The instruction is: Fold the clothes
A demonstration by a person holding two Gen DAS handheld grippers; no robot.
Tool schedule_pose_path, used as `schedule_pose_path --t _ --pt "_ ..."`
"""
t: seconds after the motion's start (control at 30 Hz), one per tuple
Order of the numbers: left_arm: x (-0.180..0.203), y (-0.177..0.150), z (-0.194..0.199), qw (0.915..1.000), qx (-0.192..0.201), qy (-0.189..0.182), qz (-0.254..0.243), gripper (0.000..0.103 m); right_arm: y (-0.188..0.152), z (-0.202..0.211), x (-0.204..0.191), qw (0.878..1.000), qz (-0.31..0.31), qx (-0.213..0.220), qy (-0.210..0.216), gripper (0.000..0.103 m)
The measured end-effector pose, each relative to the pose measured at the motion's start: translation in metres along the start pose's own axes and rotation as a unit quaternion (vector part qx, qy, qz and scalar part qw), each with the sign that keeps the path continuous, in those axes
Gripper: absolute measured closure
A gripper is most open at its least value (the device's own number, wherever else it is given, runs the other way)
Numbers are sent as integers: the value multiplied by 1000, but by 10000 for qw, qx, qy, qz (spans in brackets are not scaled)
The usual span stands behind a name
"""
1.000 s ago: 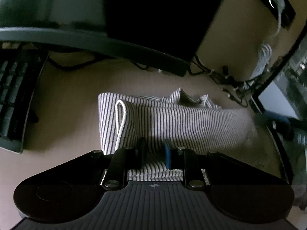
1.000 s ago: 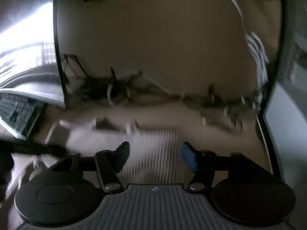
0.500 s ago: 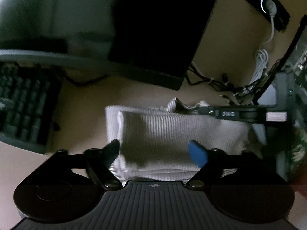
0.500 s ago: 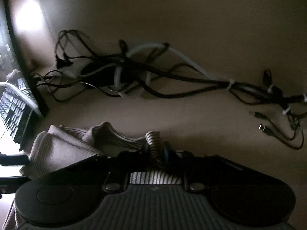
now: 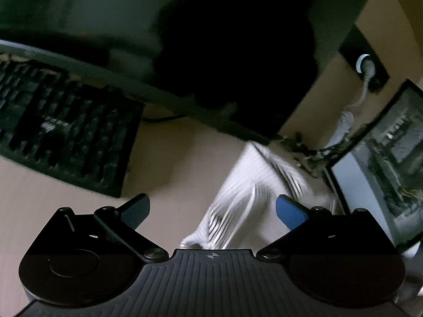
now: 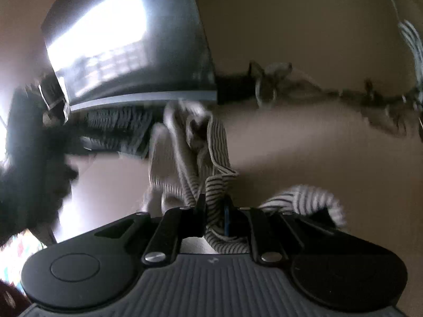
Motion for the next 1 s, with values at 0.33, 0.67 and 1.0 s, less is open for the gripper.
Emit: schedule_pose_path --t 0.33,0.67,1.0 --pt "44 -18 3 9949 -552 -621 -569 0 -54 33 -1 9989 -121 -349 -294 90" --pt "28 -54 8 9788 -1768 -1033 -24 0 -31 83 94 9725 -2207 243 -710 27" --pt "26 -80 -30 9650 -2305 -991 769 2 -51 -3 76 9790 -1939 -515 -360 26"
Point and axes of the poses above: each gripper's, at about its wrist camera, not at the fingertips, and z roughly against the way its jaws point, x to its right, y to its top, the point moved 10 cm from there along -z, roughly the way its jaws point, and after that the axes turned 3 degrees about -y, right-handed, at the moved point
